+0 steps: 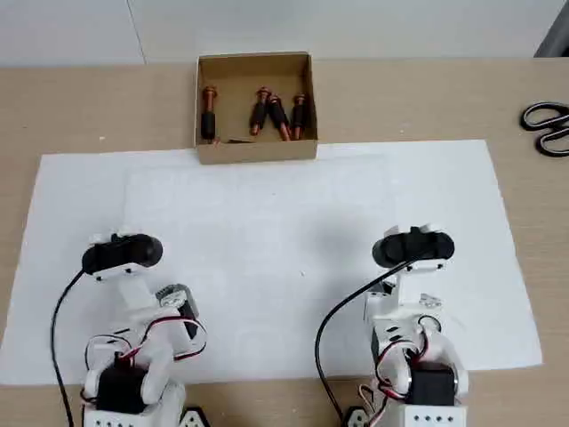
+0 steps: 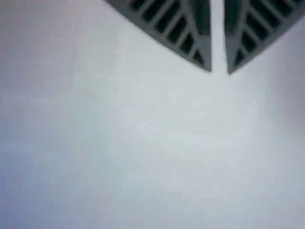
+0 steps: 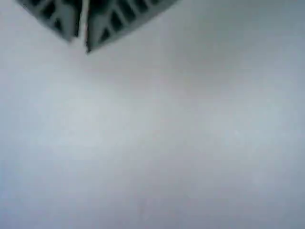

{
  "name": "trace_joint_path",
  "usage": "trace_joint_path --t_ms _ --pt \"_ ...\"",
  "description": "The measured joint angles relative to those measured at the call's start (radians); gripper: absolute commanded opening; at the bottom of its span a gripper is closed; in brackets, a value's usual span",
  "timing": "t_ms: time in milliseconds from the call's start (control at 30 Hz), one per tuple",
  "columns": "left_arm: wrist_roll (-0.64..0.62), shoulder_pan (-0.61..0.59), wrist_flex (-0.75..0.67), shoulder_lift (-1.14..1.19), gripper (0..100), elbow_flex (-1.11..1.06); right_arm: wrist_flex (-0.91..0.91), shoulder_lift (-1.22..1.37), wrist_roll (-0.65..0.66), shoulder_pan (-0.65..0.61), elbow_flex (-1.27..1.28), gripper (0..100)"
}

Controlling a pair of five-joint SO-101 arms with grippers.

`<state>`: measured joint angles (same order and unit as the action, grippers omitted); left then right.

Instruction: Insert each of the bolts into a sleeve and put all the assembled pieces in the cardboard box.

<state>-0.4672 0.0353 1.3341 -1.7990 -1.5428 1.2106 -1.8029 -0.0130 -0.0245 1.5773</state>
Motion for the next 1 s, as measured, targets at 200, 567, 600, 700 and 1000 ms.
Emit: trace_joint_path --t_ms 200,567,600,700,1000 --pt "0.0 0.0 -0.014 0.002 1 -0.04 -0.006 0.0 -0.009 -0.002 0.031 0.3" --pt "0.0 0.0 -0.017 0.0 1 -0.04 -0.009 0.0 -0.012 0.0 0.031 0.3" --pt "0.0 0.0 -0.017 0.0 1 -0.04 -0.009 0.0 -0.012 0.0 0.031 0.3" --pt "0.0 0.0 -0.017 0.0 1 -0.04 -0.009 0.0 -0.012 0.0 0.031 0.3" --pt "0.0 0.0 -0.017 0.0 1 -0.04 -0.009 0.0 -0.012 0.0 0.031 0.3"
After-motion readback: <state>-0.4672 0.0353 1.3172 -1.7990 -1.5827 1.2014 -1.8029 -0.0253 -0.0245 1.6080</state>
